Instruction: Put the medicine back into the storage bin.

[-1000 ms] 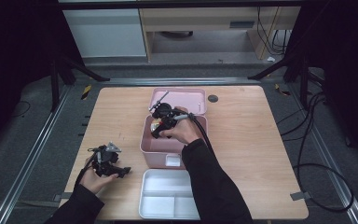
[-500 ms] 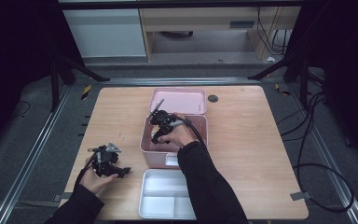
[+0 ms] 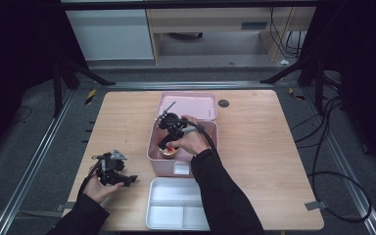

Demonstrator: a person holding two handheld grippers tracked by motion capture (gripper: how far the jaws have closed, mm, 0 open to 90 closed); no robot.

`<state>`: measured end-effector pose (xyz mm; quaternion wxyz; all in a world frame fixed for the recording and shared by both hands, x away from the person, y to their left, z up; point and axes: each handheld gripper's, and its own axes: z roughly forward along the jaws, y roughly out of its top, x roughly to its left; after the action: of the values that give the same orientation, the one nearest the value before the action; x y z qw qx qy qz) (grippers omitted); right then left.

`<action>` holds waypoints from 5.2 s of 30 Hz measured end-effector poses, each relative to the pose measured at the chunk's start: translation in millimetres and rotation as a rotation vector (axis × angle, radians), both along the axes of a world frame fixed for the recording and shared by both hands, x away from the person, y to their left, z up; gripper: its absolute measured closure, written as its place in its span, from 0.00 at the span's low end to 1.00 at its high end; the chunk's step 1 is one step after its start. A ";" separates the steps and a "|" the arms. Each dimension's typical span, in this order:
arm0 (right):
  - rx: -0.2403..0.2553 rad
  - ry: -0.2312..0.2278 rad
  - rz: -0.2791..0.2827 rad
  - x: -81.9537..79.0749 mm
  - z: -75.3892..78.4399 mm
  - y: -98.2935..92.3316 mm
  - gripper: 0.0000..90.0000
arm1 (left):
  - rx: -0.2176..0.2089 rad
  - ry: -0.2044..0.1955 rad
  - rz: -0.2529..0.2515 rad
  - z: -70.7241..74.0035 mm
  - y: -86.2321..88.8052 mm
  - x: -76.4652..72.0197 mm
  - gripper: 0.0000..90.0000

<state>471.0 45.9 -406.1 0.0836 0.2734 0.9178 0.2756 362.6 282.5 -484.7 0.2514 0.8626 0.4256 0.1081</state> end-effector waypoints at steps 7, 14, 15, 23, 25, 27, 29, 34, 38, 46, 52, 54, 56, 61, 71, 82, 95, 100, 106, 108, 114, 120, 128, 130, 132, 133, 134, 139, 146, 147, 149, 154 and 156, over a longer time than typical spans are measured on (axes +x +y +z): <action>0.114 -0.087 -0.024 -18.0 42.0 -35.4 0.26 | -0.030 -0.055 -0.070 14.9 -7.1 -7.0 0.32; 0.186 -0.184 0.017 -52.2 71.4 -85.3 0.31 | -0.040 -0.112 -0.199 38.1 -21.4 -20.0 0.35; 0.188 -0.194 0.026 -57.2 73.4 -92.8 0.31 | -0.040 -0.115 -0.209 40.1 -22.8 -21.2 0.35; 0.196 -0.231 0.075 -96.0 76.3 -141.4 0.37 | -0.029 -0.123 -0.307 54.2 -41.8 -34.1 0.39; 0.216 -0.224 0.090 -106.1 73.8 -150.7 0.37 | -0.025 -0.127 -0.334 56.9 -47.9 -38.0 0.40; 0.224 -0.226 0.105 -117.6 69.1 -159.0 0.38 | -0.020 -0.123 -0.359 58.0 -53.1 -41.3 0.41; 0.214 -0.221 0.114 -126.5 63.6 -163.8 0.38 | -0.012 -0.120 -0.391 58.7 -59.2 -45.2 0.42; 0.207 -0.188 0.160 -147.1 42.6 -171.5 0.40 | -0.011 -0.107 -0.432 58.8 -66.6 -50.1 0.45; 0.181 -0.150 0.200 -159.7 19.7 -169.5 0.42 | -0.009 -0.091 -0.460 58.2 -70.4 -52.6 0.48; 0.079 -0.085 0.263 -166.5 -22.9 -157.1 0.50 | 0.028 -0.047 -0.545 48.3 -83.4 -58.7 0.53; 0.010 -0.014 0.317 -166.9 -49.1 -147.3 0.63 | 0.066 -0.023 -0.597 37.1 -93.7 -61.2 0.58; -0.006 -0.001 0.320 -166.4 -53.5 -146.5 0.65 | 0.076 -0.016 -0.606 33.6 -95.5 -61.1 0.59; -0.020 0.008 0.318 -165.6 -57.1 -146.3 0.67 | 0.085 -0.001 -0.617 30.1 -96.6 -60.4 0.62; -0.066 0.049 0.329 -164.0 -64.9 -145.9 0.77 | 0.109 0.029 -0.628 23.8 -98.1 -58.1 0.71; -0.105 0.089 0.343 -160.2 -69.7 -140.0 0.93 | 0.157 0.075 -0.674 13.3 -103.7 -54.8 0.84; -0.126 0.116 0.385 -160.6 -69.5 -137.0 0.96 | 0.175 0.082 -0.732 11.4 -105.3 -53.7 0.93; -0.079 0.099 0.468 -179.5 -30.4 -143.0 0.98 | 0.116 0.080 -0.830 55.6 -98.8 -74.5 0.97; -0.044 0.078 0.489 -185.4 -4.4 -147.3 0.98 | 0.130 0.064 -0.854 82.2 -100.0 -80.1 0.98; -0.016 0.048 0.501 -184.6 27.5 -151.7 0.99 | 0.140 0.026 -0.862 118.5 -99.8 -77.3 0.98; -0.002 0.030 0.500 -179.9 40.4 -154.1 0.99 | 0.134 0.008 -0.858 130.6 -98.9 -71.7 0.98; 0.020 -0.026 0.489 -151.9 71.8 -158.5 0.99 | 0.143 -0.013 -0.852 157.9 -99.0 -40.2 0.98; 0.008 -0.060 0.486 -117.1 86.8 -155.9 0.99 | 0.165 -0.036 -0.839 173.5 -97.5 -3.2 0.98; -0.005 -0.091 0.471 -74.2 92.4 -153.0 0.98 | 0.164 -0.050 -0.827 182.9 -96.0 41.3 0.98; -0.003 -0.091 0.463 -62.8 90.1 -153.9 0.98 | 0.175 -0.057 -0.837 183.3 -96.9 51.1 0.98; 0.000 -0.092 0.456 -54.6 87.2 -154.6 0.98 | 0.184 -0.054 -0.840 181.7 -98.2 59.4 0.98; 0.003 -0.090 0.455 -50.1 85.2 -155.0 0.98 | 0.189 -0.054 -0.837 180.7 -99.1 65.2 0.98; 0.004 -0.091 0.448 -44.9 82.8 -155.1 0.98 | 0.195 -0.053 -0.839 180.2 -99.6 70.0 0.98; -0.008 -0.091 0.421 -26.9 74.5 -154.3 0.97 | 0.184 -0.039 -0.830 167.2 -99.9 93.3 0.97; -0.032 -0.066 0.412 -8.6 58.8 -150.0 0.97 | 0.190 -0.010 -0.827 148.3 -101.5 114.2 0.97; -0.031 -0.063 0.410 -6.9 56.7 -150.0 0.97 | 0.194 -0.001 -0.832 146.1 -102.0 115.6 0.97; -0.034 -0.052 0.411 -5.0 52.9 -149.4 0.97 | 0.191 0.012 -0.829 142.6 -102.3 116.9 0.97; -0.045 -0.031 0.409 -3.2 45.3 -147.4 0.97 | 0.201 0.031 -0.837 134.5 -104.3 119.4 0.97; -0.050 -0.027 0.409 -3.8 42.9 -146.9 0.98 | 0.204 0.035 -0.840 131.4 -104.8 119.7 0.97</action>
<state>467.3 -101.0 -363.2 0.0449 0.0754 0.9595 0.2675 482.3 177.7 -353.3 0.1796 0.9830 0.0289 0.0234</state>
